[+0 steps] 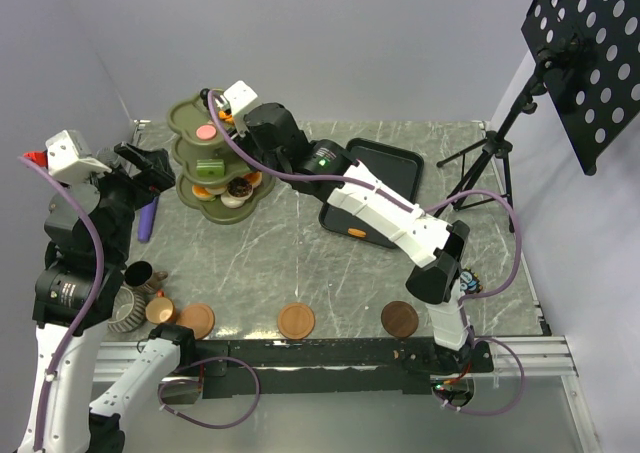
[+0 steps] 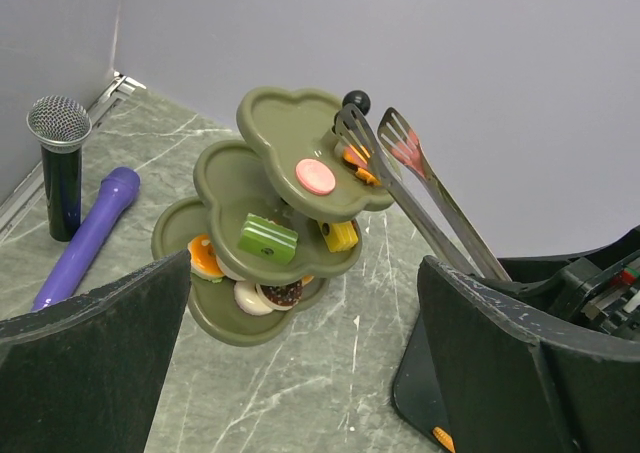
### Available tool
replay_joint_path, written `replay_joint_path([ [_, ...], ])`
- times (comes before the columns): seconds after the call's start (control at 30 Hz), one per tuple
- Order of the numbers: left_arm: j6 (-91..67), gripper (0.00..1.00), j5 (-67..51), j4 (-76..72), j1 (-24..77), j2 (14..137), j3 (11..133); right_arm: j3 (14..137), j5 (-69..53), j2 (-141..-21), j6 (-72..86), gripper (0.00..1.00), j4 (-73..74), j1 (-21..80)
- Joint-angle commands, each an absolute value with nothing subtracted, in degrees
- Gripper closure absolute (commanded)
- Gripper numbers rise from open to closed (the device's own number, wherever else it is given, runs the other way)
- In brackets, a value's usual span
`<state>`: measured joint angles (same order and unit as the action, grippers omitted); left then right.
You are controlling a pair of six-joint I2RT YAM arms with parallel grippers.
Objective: Serve the afternoon tea
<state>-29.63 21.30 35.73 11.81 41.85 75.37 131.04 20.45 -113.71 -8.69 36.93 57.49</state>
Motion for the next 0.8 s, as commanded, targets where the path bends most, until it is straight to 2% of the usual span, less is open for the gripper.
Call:
replay_joint_path([
  [0.0,-29.09,0.00,21.09,33.22,11.43,42.01,76.11,134.03,20.92,-110.48,-9.23,0.48,33.84,57.57],
  [0.17,-29.36,0.00,20.83,33.22,11.34,42.19,76.29,132.02,23.28,-105.83,-8.70,0.50,32.87,57.48],
  [0.3,-29.44,0.00,21.00,33.13,11.25,42.28,76.20,127.72,27.85,-100.56,-6.08,0.50,37.69,57.13],
  [0.53,-30.32,0.00,19.87,32.96,10.90,42.80,75.41,101.37,29.45,-83.25,9.91,0.52,50.43,53.62],
  [0.77,-30.32,0.00,18.46,32.43,10.90,44.03,75.24,84.82,22.86,-73.13,24.24,0.53,67.04,53.35],
])
